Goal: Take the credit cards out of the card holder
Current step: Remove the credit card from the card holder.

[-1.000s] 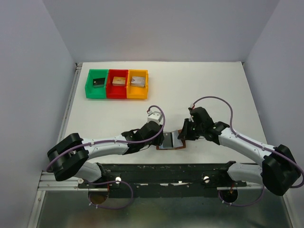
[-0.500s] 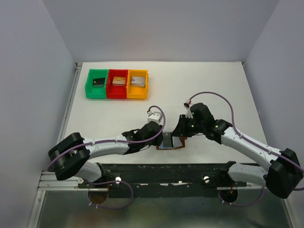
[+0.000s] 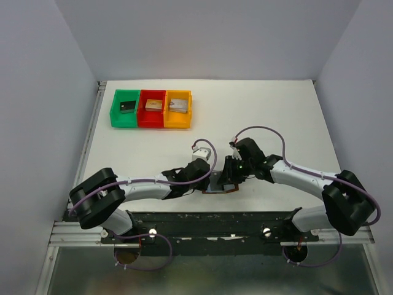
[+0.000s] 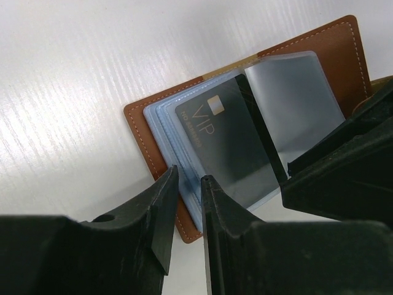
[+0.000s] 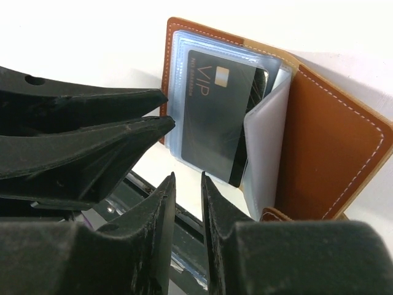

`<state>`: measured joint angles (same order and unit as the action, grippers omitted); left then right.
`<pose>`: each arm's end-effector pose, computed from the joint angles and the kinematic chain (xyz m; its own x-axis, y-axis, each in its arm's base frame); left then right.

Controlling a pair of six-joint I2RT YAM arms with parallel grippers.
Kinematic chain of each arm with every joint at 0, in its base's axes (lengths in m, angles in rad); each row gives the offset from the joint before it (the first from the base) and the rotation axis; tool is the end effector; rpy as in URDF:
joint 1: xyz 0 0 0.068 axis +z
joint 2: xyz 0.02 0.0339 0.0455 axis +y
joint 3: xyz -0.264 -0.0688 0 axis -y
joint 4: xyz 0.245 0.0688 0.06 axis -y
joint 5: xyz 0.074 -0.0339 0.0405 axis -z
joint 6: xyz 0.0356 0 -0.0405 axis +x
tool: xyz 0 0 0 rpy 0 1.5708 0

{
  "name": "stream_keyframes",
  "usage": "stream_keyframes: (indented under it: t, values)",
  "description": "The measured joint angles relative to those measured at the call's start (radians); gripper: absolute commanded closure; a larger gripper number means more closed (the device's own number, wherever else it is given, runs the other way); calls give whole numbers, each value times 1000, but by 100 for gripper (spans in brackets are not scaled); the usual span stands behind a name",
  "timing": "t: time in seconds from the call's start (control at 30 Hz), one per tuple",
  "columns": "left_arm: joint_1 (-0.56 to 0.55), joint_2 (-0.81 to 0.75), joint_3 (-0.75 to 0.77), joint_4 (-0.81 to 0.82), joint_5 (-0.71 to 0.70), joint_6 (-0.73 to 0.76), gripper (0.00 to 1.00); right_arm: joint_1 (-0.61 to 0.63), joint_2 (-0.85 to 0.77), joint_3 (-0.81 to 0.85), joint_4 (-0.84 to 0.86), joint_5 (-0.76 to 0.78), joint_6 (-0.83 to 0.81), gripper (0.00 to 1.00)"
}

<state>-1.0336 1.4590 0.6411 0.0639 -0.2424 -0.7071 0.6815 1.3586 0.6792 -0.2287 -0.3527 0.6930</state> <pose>0.1511 -0.2370 0.1638 -0.7500 0.0268 -0.6609 0.3384 0.8740 -0.3486 0.1932 0.1726 0.1796 -0.9541 -0.0020 -0.2994 -0.1907 0.7750 0.6026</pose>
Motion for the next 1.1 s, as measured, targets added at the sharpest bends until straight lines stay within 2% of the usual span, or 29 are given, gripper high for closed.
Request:
stream_keyframes:
  t: [0.3, 0.5, 1.1]
  values:
    - [0, 32, 0, 13, 0, -11, 67, 0, 46, -7, 4, 38, 6, 68]
    - [0, 33, -7, 21, 0, -25, 67, 0, 52, -20, 4, 85, 6, 63]
    - [0, 33, -34, 69, 0, -58, 68, -1, 74, -53, 69, 99, 19, 63]
